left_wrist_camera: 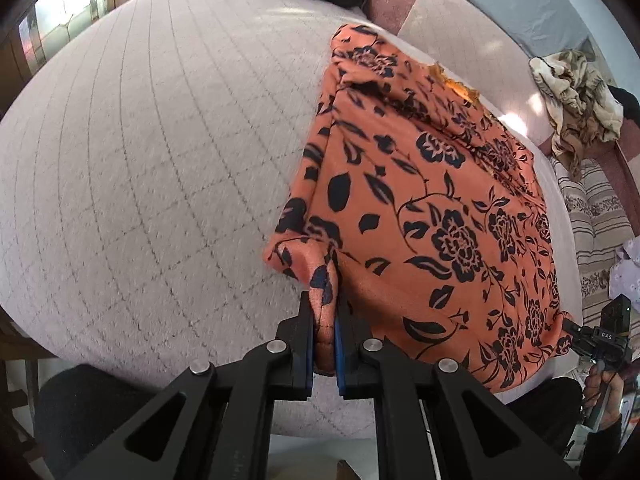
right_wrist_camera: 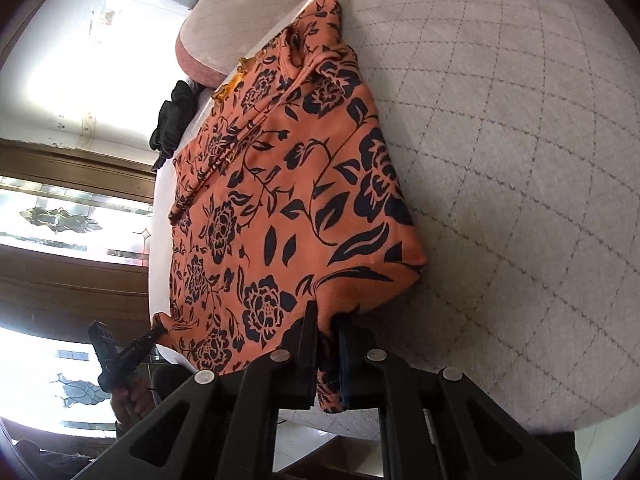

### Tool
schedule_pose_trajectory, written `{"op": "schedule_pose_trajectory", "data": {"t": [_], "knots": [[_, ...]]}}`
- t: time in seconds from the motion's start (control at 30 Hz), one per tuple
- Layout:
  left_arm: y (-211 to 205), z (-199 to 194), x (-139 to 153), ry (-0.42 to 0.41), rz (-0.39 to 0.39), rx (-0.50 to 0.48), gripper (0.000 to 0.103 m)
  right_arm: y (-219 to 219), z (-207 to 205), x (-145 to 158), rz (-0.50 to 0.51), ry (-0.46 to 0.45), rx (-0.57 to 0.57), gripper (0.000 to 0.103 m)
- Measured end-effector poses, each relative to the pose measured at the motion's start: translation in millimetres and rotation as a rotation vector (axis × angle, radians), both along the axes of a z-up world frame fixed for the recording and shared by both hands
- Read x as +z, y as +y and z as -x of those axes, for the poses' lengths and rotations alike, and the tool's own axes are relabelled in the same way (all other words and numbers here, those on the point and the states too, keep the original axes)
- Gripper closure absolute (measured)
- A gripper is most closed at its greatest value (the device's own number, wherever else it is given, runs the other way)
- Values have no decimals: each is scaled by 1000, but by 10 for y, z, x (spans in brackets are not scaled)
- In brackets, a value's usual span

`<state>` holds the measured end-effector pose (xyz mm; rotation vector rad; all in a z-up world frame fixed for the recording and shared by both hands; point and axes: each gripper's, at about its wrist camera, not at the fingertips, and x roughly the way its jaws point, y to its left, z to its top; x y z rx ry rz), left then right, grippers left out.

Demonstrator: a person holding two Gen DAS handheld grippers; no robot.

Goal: Fold small clothes
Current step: 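Lift the hem with both grippers and fold it toward the collar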

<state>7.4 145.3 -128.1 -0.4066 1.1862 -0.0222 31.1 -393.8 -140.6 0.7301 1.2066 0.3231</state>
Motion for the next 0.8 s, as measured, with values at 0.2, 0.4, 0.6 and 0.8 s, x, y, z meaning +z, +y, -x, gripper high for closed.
{"op": "schedule_pose_trajectory", "data": {"t": [0.2, 0.4, 0.6, 0.8], "knots": [[30, -467, 524, -140, 23, -42, 95, -32, -280, 254, -69, -71, -2, 95], [76, -1829, 1058, -337, -11, -7, 94, -155, -1428, 848, -118, -303, -72, 95], [71, -3025, 334, -189, -186, 43, 62, -315, -2528, 409, -98, -251, -224, 61], [455, -2616, 227, -234, -191, 118, 51, -185, -2179, 381, 74, -294, -196, 45]]}}
